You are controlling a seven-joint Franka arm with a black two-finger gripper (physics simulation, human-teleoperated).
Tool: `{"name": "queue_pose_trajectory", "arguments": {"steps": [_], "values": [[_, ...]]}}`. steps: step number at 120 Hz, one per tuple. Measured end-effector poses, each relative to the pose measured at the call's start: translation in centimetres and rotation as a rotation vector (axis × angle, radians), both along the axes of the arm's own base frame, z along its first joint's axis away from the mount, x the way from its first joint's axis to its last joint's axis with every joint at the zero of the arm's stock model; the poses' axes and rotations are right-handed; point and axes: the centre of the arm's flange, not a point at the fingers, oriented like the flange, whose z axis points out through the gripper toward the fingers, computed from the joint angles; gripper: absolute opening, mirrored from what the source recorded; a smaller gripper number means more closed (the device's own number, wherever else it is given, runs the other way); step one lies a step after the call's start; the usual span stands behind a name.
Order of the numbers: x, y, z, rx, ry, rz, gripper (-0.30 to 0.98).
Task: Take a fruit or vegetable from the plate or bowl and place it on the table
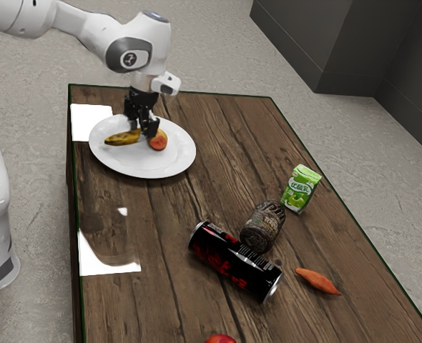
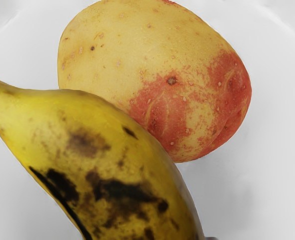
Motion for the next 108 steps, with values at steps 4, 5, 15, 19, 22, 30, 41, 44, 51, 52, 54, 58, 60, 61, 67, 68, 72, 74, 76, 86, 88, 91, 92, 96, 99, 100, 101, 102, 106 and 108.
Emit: {"name": "queue_pose_trajectory", "arguments": {"steps": [4, 5, 15, 19, 22, 30, 41, 44, 51, 52, 54, 58, 60, 61, 67, 68, 72, 74, 76, 86, 88, 91, 92, 96, 99, 100, 101, 102, 106, 108], "values": [[0.6, 0.1, 0.4, 0.004, -0.001, -0.002, 0.23], [0.7, 0.1, 0.5, 0.006, -0.001, -0.002, 0.23], [3.4, -0.2, 2.0, 0.027, -0.011, -0.022, 0.22], [5.0, -0.6, 3.3, 0.039, -0.026, -0.039, 0.20], [6.3, -1.2, 5.3, 0.054, -0.048, -0.055, 0.18], [9.6, -3.1, 10.0, 0.087, -0.092, -0.095, 0.22], [15.3, -5.1, 10.6, 0.092, -0.069, -0.144, 0.22], [16.9, -5.9, 10.3, 0.091, -0.063, -0.160, 0.22], [20.1, -7.6, 9.3, 0.086, -0.047, -0.195, 0.22], [20.4, -7.9, 9.2, 0.085, -0.044, -0.200, 0.22], [20.9, -8.4, 8.8, 0.082, -0.039, -0.208, 0.22], [21.8, -9.1, 7.9, 0.075, -0.028, -0.220, 0.22], [22.1, -9.3, 7.4, 0.072, -0.022, -0.221, 0.21], [22.2, -9.3, 7.2, 0.070, -0.020, -0.221, 0.21], [22.7, -8.6, 6.0, 0.062, -0.010, -0.207, 0.21], [22.8, -8.5, 5.9, 0.061, -0.008, -0.204, 0.21], [23.0, -7.9, 5.4, 0.056, -0.006, -0.192, 0.20], [23.0, -7.7, 5.2, 0.055, -0.008, -0.189, 0.20], [23.2, -7.7, 5.1, 0.055, -0.010, -0.187, 0.21], [24.0, -8.9, 4.3, 0.054, -0.025, -0.205, 0.20], [24.2, -9.2, 4.2, 0.054, -0.028, -0.208, 0.20], [24.3, -9.4, 4.1, 0.055, -0.034, -0.211, 0.20], [24.4, -9.5, 4.1, 0.055, -0.035, -0.212, 0.20], [24.6, -9.7, 3.8, 0.052, -0.040, -0.214, 0.27], [24.7, -9.8, 3.8, 0.047, -0.045, -0.212, 0.34], [24.7, -9.8, 3.8, 0.045, -0.046, -0.211, 0.36], [24.7, -9.8, 3.8, 0.044, -0.047, -0.209, 0.37], [24.7, -9.7, 3.9, 0.043, -0.049, -0.207, 0.39], [24.5, -9.3, 4.5, 0.040, -0.056, -0.195, 0.45], [24.2, -9.1, 5.1, 0.040, -0.061, -0.189, 0.47]]}}
